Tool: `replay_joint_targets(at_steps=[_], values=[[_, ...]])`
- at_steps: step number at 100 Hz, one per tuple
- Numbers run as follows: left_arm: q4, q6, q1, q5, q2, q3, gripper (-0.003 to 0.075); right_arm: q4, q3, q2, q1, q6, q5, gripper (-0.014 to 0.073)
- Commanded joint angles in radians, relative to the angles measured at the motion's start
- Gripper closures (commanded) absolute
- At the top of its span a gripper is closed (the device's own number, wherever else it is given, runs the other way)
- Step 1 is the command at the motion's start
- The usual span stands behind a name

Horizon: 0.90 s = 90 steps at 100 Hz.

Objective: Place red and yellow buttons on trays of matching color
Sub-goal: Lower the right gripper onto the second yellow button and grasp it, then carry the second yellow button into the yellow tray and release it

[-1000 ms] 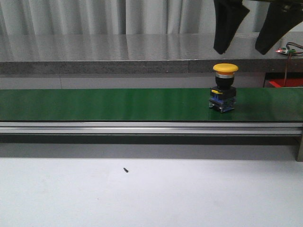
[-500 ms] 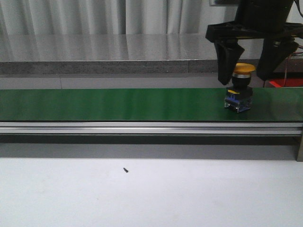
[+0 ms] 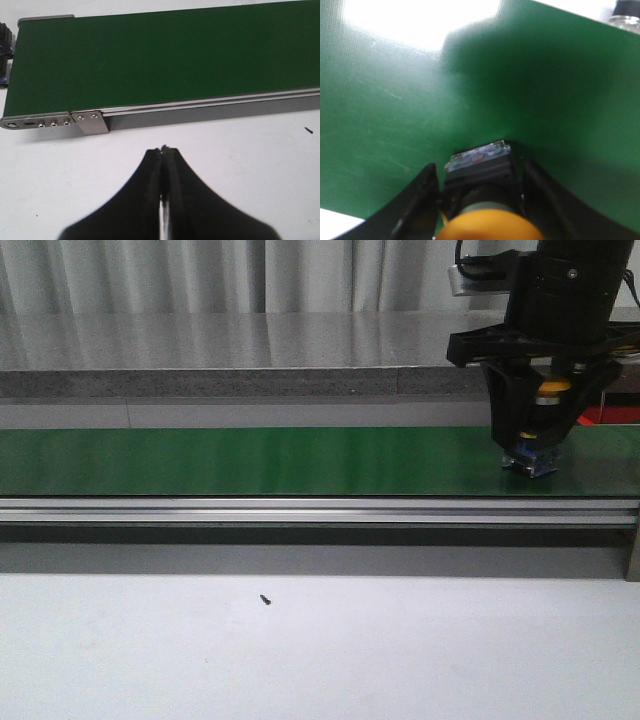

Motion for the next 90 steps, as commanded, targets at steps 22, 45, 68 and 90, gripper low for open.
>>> replay_joint_targets(at_steps=[22, 45, 68, 90], values=[[-0.019, -0.003, -0.007, -0.059, -0.008, -0.027, 0.074, -0.006, -0.025, -0.113, -0.02, 0.001, -0.008, 0.0347], [-0.019, -0.003, -0.007, -0.059, -0.008, -0.027, 0.074, -0.006, 0.032, -0.236, -0.108, 0.001, 0.012, 0.0347], [-0.019, -0.003, -0.007, -0.059, -0.008, -0.027, 0.074, -0.006, 0.138, -0.364, -0.246, 0.001, 0.008, 0.0347], [-0.019, -0.003, -0.007, -0.059, -0.008, -0.027, 0.074, -0.006, 0.199, -0.431, -0.444, 0.001, 0.007, 0.0347]])
